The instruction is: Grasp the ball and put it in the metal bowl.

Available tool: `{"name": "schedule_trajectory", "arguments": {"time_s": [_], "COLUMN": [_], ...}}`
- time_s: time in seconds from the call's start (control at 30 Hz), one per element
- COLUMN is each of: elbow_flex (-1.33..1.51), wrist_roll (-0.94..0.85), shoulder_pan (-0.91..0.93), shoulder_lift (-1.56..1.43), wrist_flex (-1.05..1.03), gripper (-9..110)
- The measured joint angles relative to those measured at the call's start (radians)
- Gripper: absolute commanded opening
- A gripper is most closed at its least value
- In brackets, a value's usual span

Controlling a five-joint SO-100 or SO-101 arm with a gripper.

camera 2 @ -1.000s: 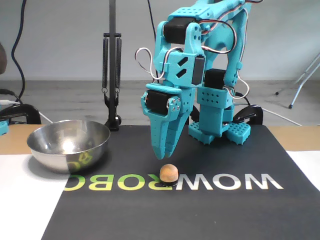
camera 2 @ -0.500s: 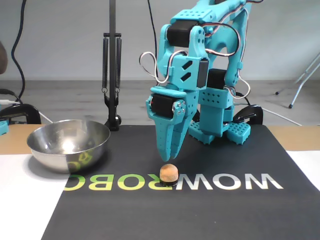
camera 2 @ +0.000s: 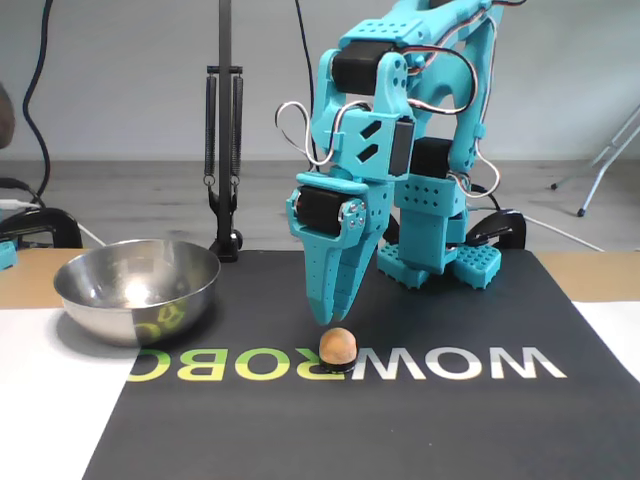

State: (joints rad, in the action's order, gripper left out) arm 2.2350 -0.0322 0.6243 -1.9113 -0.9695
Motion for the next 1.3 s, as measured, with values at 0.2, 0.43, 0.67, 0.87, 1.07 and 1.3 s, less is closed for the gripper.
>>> {"name": "schedule_trajectory", "arguments": {"time_s": [0.2,0.43,0.67,0.87,1.07,1.3], "elbow_flex": [0.002,0.002,0.006,0.006,0.006,0.006], "wrist_roll": [0.0,-0.006,-0.058,-0.057,-0.067,-0.06], "shoulder_pan": [0.0,0.0,0.0,0.023,0.028,0.031], "shoulder_lift": [0.0,0.0,0.0,0.0,0.0,0.0], "wrist_flex": [0.0,-0.021,-0.066,-0.066,-0.066,-0.061], "gripper": [45,46,46,46,46,46]}}
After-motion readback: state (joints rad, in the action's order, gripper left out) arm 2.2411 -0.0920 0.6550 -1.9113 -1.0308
